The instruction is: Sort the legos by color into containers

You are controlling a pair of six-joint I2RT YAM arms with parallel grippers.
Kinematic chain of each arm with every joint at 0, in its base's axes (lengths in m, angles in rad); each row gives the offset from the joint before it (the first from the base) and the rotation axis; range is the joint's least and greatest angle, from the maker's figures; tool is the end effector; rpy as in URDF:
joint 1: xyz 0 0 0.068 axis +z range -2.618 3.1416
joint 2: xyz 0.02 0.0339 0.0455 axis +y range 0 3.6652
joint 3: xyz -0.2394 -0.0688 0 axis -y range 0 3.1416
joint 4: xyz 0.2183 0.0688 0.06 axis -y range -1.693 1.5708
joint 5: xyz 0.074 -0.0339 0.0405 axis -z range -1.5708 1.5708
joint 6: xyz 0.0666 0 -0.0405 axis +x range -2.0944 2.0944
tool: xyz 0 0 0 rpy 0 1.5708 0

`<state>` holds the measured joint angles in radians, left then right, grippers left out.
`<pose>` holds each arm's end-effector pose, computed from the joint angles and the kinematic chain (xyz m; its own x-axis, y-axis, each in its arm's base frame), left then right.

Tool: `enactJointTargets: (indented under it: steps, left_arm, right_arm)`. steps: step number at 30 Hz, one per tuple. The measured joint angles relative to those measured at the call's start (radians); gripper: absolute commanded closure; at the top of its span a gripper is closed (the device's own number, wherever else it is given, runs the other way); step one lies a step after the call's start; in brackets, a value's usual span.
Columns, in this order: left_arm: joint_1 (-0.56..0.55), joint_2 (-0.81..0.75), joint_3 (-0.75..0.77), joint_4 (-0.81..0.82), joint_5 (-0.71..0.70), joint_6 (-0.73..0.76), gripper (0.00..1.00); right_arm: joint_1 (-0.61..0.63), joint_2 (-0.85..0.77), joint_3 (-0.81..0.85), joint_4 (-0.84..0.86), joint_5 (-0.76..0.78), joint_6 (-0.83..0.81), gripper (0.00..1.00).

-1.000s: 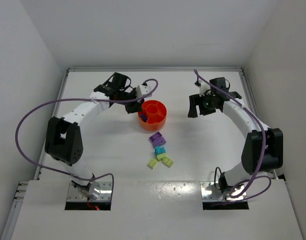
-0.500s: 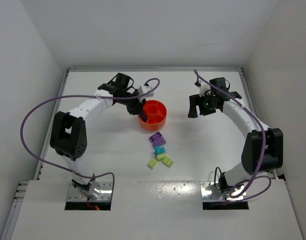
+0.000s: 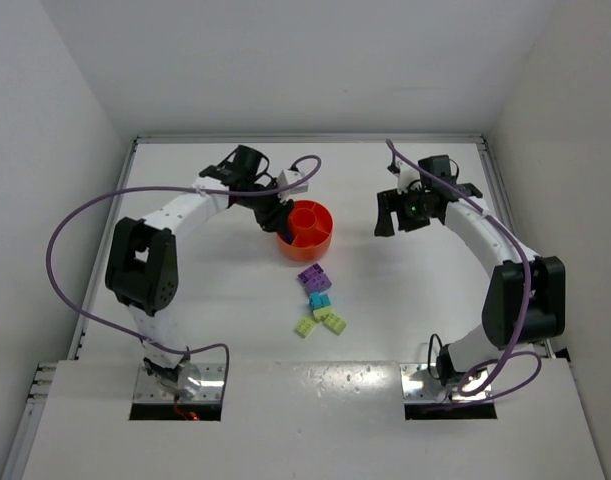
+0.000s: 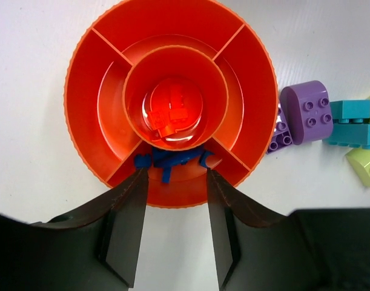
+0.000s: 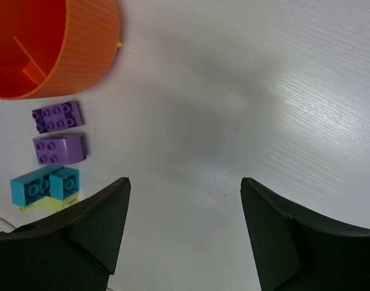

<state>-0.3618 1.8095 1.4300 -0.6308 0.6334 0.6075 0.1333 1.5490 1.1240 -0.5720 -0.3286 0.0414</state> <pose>0.3316 -0.1676 0.2128 -0.3196 0.6129 -0.7227 0.9281 0.3564 -0.1082 0.3072 0.0629 0.2024 -0.8441 -0.0737 -0.5311 -0.2647 0.9187 0.2933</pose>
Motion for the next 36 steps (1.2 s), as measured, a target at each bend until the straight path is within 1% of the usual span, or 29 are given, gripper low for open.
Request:
enactJointTargets:
  steps: [2,5,7,9,13,17,24,29,33,36]
  left_arm:
    - [0.005,-0.005,0.003,0.002,0.006,-0.012,0.51]
    - [0.023,-0.038,-0.001,0.014,0.013,-0.059,0.48]
    - [0.043,-0.098,-0.021,0.045,0.006,-0.117,0.48]
    - [0.072,-0.188,-0.059,0.091,-0.010,-0.184,0.45]
    - [0.146,-0.370,-0.131,0.152,-0.035,-0.306,0.40]
    - [0.195,-0.480,-0.195,0.178,-0.068,-0.402,0.40]
    - [0.224,-0.599,-0.318,0.167,-0.113,-0.505,0.40]
    - [0.233,-0.662,-0.355,0.168,-0.131,-0.540,0.40]
    - [0.238,-0.687,-0.357,0.169,-0.142,-0.550,0.40]
    - [0.240,-0.699,-0.360,0.169,-0.153,-0.557,0.40]
  right_arm:
    - [0.001,-0.004,-0.006,-0.001,-0.026,-0.009,0.28]
    - [0.014,-0.024,-0.040,0.007,-0.056,-0.011,0.29]
    - [0.037,-0.035,-0.064,0.011,-0.074,-0.008,0.29]
    - [0.073,-0.037,-0.077,0.013,-0.096,-0.006,0.29]
    - [0.191,-0.037,-0.085,0.019,-0.122,-0.003,0.29]
    - [0.343,-0.025,-0.079,0.018,-0.126,-0.003,0.31]
    - [0.563,0.035,-0.044,0.017,-0.055,0.041,0.32]
    - [0.644,0.048,-0.044,0.019,0.001,0.078,0.32]
    - [0.669,0.091,-0.044,0.021,0.033,0.098,0.32]
    - [0.689,0.127,-0.043,0.021,0.061,0.111,0.35]
